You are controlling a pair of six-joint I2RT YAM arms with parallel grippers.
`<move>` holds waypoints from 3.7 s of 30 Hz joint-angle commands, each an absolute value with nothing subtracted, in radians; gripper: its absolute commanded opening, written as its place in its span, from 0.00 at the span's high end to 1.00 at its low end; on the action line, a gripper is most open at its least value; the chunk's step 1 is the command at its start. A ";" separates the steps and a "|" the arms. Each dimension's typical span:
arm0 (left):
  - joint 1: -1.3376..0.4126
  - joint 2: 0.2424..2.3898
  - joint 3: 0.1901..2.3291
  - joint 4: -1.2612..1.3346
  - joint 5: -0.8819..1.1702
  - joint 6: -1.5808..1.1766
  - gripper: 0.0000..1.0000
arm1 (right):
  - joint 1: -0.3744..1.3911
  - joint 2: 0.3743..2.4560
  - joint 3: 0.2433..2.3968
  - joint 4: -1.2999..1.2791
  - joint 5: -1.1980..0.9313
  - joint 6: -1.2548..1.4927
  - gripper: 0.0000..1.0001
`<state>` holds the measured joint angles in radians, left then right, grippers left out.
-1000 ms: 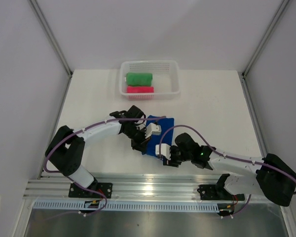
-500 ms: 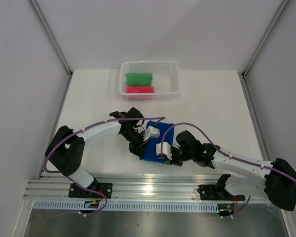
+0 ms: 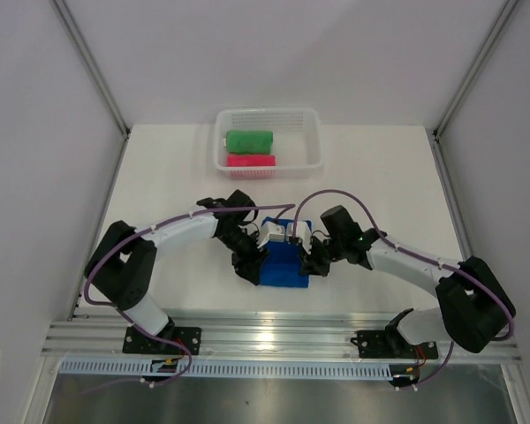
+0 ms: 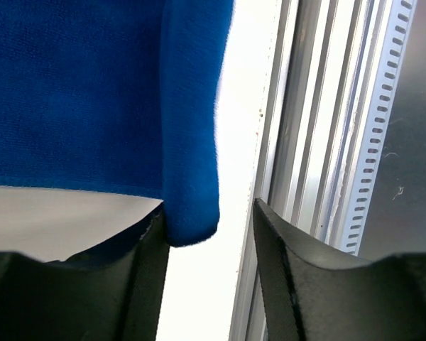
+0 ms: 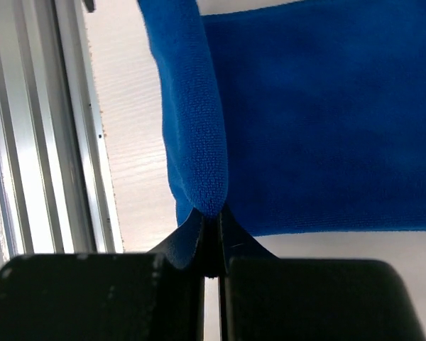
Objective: Roll the towels
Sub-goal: Fold the towel
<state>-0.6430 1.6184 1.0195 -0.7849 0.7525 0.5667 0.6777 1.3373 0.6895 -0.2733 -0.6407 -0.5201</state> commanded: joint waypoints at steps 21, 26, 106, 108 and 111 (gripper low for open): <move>-0.609 1.712 1.103 -0.630 0.666 0.414 0.84 | 0.589 1.489 0.834 -0.296 -0.643 -0.466 0.89; -0.606 1.706 1.130 -0.664 0.728 0.465 0.53 | 0.586 1.503 0.853 -0.313 -0.672 -0.485 1.00; -0.532 1.960 1.431 -0.761 0.495 0.359 0.85 | 0.504 1.361 0.724 0.098 -0.472 0.027 0.64; -0.531 1.948 1.433 -0.758 0.535 0.360 0.89 | 0.546 1.350 0.683 0.202 -0.466 0.076 0.63; -0.532 1.919 1.443 -0.755 0.577 0.370 0.94 | 0.528 1.365 0.637 0.293 -0.419 0.175 0.57</move>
